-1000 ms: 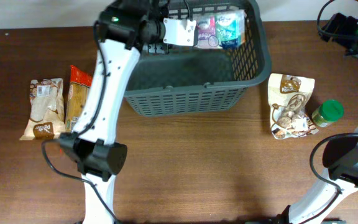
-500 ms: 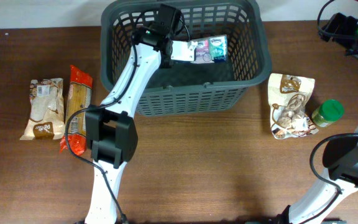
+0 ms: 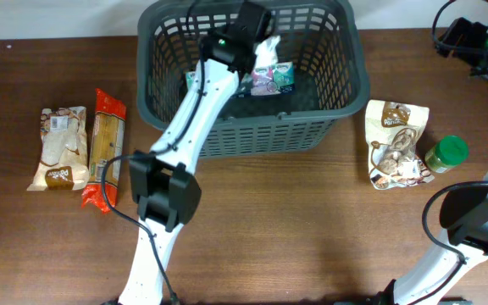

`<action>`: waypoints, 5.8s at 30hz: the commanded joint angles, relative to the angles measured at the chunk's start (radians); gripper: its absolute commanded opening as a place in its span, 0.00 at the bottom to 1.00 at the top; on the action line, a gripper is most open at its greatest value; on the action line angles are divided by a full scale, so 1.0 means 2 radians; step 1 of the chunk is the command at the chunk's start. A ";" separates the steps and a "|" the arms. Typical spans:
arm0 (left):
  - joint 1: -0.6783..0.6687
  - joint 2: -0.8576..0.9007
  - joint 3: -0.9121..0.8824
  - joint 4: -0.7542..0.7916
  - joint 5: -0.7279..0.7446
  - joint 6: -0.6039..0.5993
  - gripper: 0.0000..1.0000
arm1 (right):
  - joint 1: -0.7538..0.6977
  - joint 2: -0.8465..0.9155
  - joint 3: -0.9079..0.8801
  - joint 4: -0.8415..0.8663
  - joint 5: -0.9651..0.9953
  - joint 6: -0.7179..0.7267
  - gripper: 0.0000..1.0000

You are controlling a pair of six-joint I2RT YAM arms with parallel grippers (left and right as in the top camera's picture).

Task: Pack container
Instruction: 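Lift the tissue packs with the left gripper and drop into basket, then move the left gripper down and grasp the red-capped spaghetti pack, then carry the spaghetti pack with the left gripper into the basket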

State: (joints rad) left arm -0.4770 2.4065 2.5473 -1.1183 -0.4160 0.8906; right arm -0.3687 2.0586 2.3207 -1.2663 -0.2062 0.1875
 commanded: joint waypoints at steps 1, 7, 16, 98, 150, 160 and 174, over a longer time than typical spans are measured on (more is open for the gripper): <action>-0.004 -0.048 0.096 -0.049 0.021 -0.117 0.99 | 0.001 0.005 0.010 0.001 0.006 0.002 0.99; 0.005 -0.105 0.199 -0.146 0.022 -0.221 0.99 | 0.001 0.005 0.010 0.001 0.006 0.002 0.99; 0.124 -0.171 0.206 -0.285 0.064 -0.409 0.99 | 0.001 0.005 0.010 0.001 0.006 0.002 0.99; 0.366 -0.252 -0.184 -0.123 0.251 -0.306 0.02 | 0.001 0.005 0.010 0.001 0.006 0.002 0.99; 0.061 0.002 -0.015 -0.201 0.303 0.133 0.09 | 0.001 0.005 0.010 0.001 0.006 0.002 0.99; 0.061 0.001 0.110 -0.204 0.305 -0.055 0.65 | 0.001 0.005 0.010 0.001 0.006 0.002 0.99; 0.076 -0.115 0.277 -0.234 0.150 -0.148 0.79 | 0.001 0.005 0.010 0.001 0.006 0.002 0.99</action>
State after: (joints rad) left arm -0.3504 2.2684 3.0840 -1.5608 0.1070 0.7006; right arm -0.3687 2.0609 2.3211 -1.2663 -0.2062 0.1871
